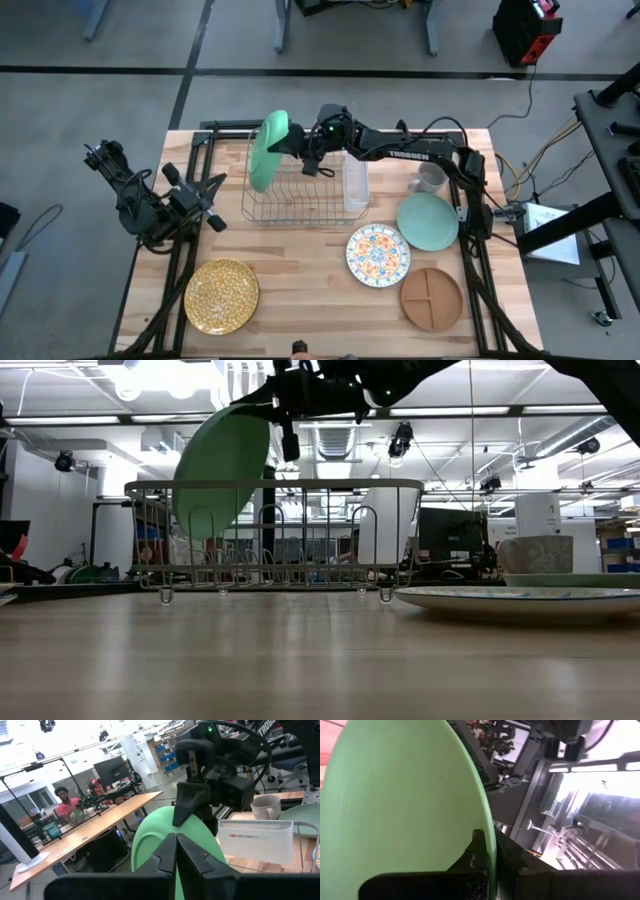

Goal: Sort dishes
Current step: Put the green plate in the dish rack

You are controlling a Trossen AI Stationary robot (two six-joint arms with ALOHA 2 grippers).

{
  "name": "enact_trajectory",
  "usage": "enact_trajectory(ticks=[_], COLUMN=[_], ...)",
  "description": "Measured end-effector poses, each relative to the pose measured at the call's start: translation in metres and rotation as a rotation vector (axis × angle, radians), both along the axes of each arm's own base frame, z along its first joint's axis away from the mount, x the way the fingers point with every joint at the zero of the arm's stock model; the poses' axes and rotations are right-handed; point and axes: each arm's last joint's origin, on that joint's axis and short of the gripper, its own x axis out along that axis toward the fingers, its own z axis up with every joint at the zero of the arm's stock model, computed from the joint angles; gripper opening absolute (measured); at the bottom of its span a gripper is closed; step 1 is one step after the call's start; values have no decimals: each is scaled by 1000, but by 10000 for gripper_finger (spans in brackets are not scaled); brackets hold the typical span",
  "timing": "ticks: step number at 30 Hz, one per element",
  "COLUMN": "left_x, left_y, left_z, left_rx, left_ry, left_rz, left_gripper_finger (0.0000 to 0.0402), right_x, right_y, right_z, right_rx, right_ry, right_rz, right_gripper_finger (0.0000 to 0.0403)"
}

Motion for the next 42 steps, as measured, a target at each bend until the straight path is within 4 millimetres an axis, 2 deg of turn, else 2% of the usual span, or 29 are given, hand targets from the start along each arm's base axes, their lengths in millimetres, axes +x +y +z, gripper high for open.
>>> enact_trajectory(ticks=[3, 16, 23, 37, 42], left_x=[1, 1, 1, 1, 1], left_y=[-1, -1, -1, -1, -1], left_z=[0, -1, -1, -2, -2], left_rx=[0, 9, 12, 16, 16], left_ry=[0, 9, 12, 16, 16], left_rz=[0, 0, 0, 0, 0], left_gripper_finger=[0, 0, 0, 0, 0], right_x=[1, 15, 16, 16, 17], right_y=[2, -1, -1, -1, -2], right_z=[-2, -40, -43, -44, -40], right_rx=[31, 47, 53, 68, 144], right_ry=[19, 102, 117, 118, 86], right_rz=[3, 4, 5, 2, -30], right_gripper_finger=[0, 0, 3, 82, 112])
